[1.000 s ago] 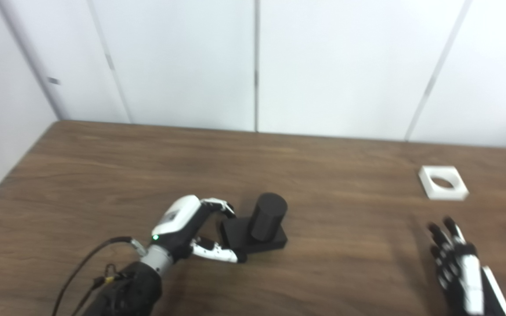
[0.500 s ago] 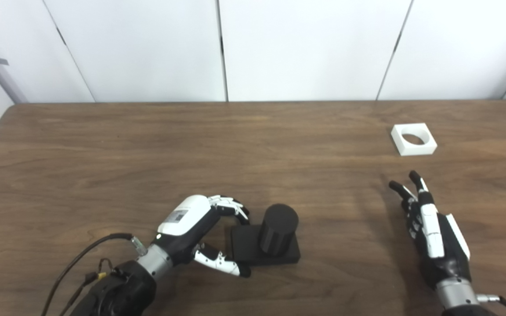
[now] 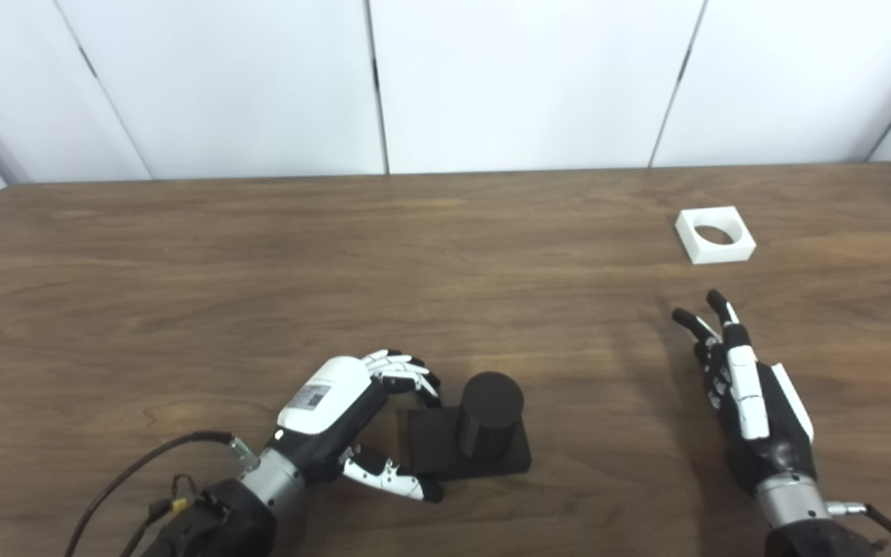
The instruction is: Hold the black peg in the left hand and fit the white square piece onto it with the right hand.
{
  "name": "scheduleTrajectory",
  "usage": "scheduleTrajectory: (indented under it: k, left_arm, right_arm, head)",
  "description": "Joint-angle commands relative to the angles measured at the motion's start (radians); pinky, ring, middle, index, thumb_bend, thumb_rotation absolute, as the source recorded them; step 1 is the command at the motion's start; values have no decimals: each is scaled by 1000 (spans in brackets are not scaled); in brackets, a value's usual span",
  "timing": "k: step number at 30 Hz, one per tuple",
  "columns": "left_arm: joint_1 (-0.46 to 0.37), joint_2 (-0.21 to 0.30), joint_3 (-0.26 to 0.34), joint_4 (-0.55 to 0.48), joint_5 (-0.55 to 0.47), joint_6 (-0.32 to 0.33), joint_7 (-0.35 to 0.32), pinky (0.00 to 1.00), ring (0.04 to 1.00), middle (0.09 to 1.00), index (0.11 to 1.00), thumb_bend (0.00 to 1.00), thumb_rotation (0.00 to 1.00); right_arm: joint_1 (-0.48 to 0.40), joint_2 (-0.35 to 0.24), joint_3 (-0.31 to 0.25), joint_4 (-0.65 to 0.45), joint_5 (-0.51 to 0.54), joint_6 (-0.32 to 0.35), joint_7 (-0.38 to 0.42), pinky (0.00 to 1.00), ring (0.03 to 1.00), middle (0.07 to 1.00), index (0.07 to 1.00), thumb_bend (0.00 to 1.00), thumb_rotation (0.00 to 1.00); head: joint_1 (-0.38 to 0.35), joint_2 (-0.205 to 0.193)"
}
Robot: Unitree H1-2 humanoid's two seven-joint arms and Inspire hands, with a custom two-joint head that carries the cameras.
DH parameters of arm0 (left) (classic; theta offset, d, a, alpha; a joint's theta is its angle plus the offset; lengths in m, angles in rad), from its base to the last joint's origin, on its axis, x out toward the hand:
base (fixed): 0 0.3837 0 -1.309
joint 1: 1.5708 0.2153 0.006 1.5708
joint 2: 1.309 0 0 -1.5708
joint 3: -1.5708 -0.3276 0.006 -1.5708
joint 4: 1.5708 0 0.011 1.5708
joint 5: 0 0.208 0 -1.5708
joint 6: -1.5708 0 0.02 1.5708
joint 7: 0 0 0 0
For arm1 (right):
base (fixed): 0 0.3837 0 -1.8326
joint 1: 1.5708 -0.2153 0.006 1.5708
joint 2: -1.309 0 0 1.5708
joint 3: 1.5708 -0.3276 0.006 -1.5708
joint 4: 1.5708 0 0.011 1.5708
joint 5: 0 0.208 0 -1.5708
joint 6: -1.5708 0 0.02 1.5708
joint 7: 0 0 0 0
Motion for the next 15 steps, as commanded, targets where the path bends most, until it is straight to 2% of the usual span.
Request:
scheduleTrajectory:
  k: [1, 4, 9, 12, 15]
  left_arm:
    - [27, 16, -28, 44, 36, -6, -37, 908, 856, 781, 488, 512, 45]
    - [29, 10, -24, 53, 43, -12, -31, 906, 851, 777, 488, 513, 43]
    - [22, 3, -26, 71, 50, -19, -22, 894, 846, 775, 488, 515, 42]
    - [22, 0, -26, 73, 45, -24, -14, 889, 842, 774, 488, 515, 43]
    - [21, -7, -24, 80, 44, -30, 0, 879, 834, 768, 488, 516, 42]
  right_arm:
    - [-5, 47, 12, -29, 23, -7, 13, 1000, 969, 886, 1000, 606, 999]
    - [-5, 51, 12, -39, 40, -6, 10, 1000, 964, 889, 1000, 602, 961]
    - [-28, 17, 17, -74, -42, -11, -3, 992, 938, 863, 969, 591, 894]
    - [-63, -14, -4, -77, -33, 27, 7, 962, 916, 852, 971, 536, 804]
    - [-92, -53, -20, -89, -35, 83, 28, 997, 945, 874, 978, 549, 759]
  head:
    - [-11, -3]
    - [-26, -11]
    - [-40, -28]
    - [-48, -42]
    - [-65, -62]
